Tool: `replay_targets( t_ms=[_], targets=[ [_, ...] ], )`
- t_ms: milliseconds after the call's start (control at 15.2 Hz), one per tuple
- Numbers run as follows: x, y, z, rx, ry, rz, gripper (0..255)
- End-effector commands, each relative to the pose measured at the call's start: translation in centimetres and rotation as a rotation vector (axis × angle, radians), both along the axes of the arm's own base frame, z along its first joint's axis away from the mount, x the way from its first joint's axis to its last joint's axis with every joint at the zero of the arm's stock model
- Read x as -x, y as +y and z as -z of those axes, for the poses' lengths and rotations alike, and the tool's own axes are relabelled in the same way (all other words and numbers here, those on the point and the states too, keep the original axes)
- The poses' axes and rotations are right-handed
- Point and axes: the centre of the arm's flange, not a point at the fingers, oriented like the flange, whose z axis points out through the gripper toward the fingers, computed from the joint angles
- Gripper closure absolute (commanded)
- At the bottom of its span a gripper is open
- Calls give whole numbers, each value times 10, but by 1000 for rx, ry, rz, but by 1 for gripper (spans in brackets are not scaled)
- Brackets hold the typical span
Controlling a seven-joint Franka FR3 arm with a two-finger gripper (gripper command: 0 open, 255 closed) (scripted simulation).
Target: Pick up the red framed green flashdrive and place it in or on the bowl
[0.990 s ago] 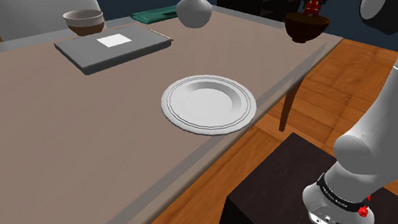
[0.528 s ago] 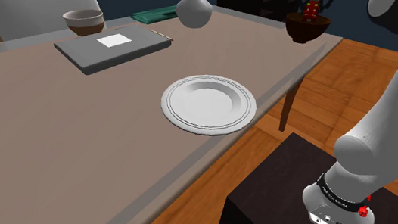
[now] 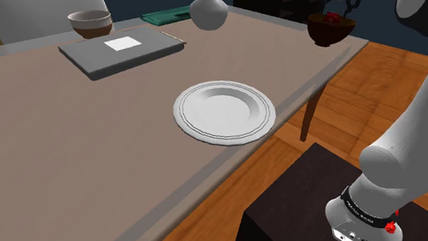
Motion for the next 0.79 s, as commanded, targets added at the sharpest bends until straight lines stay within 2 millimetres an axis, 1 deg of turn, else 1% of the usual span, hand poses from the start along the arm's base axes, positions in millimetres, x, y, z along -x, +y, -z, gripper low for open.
replay_targets(
  t_ms=[0,198,396,462,726],
  targets=[
    [0,0,0,0,0,0,0],
    [0,0,0,0,0,0,0],
    [1,-1,-40,0,0,0,0],
    [1,-1,-50,0,0,0,0],
    [1,-1,-50,0,0,0,0]
  ],
)
